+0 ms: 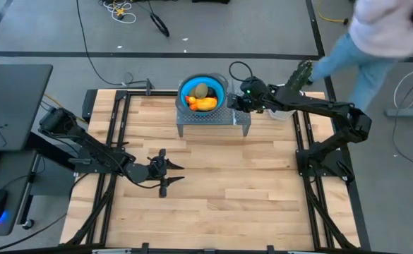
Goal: Pick & Place Fruit
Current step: Put the blue knife on the shelf, then adjust the shelf, then return to Home Position
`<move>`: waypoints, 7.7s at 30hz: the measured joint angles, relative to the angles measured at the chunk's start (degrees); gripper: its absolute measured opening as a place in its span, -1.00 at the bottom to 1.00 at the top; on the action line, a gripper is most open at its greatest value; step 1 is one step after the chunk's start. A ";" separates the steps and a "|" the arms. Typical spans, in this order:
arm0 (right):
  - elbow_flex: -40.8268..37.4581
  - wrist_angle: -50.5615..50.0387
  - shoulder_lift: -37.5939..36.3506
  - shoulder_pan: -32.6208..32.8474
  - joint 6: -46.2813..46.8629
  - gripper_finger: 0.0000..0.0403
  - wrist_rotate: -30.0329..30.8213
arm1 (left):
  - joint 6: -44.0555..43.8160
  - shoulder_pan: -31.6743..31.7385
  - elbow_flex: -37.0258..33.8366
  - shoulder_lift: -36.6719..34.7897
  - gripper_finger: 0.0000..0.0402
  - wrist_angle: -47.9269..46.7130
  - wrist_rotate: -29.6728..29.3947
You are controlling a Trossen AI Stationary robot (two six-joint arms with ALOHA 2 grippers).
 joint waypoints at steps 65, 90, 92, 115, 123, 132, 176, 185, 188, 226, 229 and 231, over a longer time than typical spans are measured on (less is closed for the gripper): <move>-10.09 9.00 -16.63 28.54 -37.72 -0.59 19.81 | -4.02 5.22 0.00 -0.01 -0.16 0.18 -11.27; -11.34 10.88 -16.66 47.51 -37.60 -0.59 21.75 | -1.42 27.05 0.00 -0.01 -0.16 -11.83 -3.09; -11.36 10.65 -16.20 47.60 -37.91 -0.59 21.84 | -1.42 28.61 0.00 -0.01 -0.16 -11.82 -2.93; -11.37 11.09 -12.26 48.81 -37.19 -0.59 21.65 | -2.32 30.26 0.00 -0.37 -0.16 -12.34 4.68; -11.37 10.23 -12.26 49.28 -38.70 -0.59 21.58 | -2.40 26.63 0.02 -6.57 -0.16 -17.04 4.91; -11.39 11.17 -12.26 47.38 -38.40 -0.59 21.62 | -1.01 22.09 0.02 -16.81 -0.16 -18.69 11.38; -11.37 31.85 -12.81 49.45 -62.45 -0.63 39.77 | 0.79 17.81 1.29 -18.13 -0.16 -17.20 12.64; -11.34 38.81 -14.66 49.84 -62.94 -0.63 35.17 | 3.13 17.81 6.48 -18.15 -0.16 -17.26 12.24; -11.34 39.57 -15.60 49.83 -63.37 -0.63 35.29 | 3.13 17.81 8.19 -18.15 -0.16 -17.31 12.24; -53.78 46.44 -59.90 42.97 -49.18 -0.99 10.54 | 1.01 6.59 -21.63 -54.54 -0.98 -4.27 6.24; -57.43 49.93 -61.63 42.97 -49.14 -0.99 9.86 | 1.00 6.60 -21.62 -56.17 -0.98 -5.37 7.65; -59.69 52.83 -62.38 42.97 -49.14 -0.99 8.78 | 1.33 6.58 -21.62 -56.71 -0.98 -5.24 8.85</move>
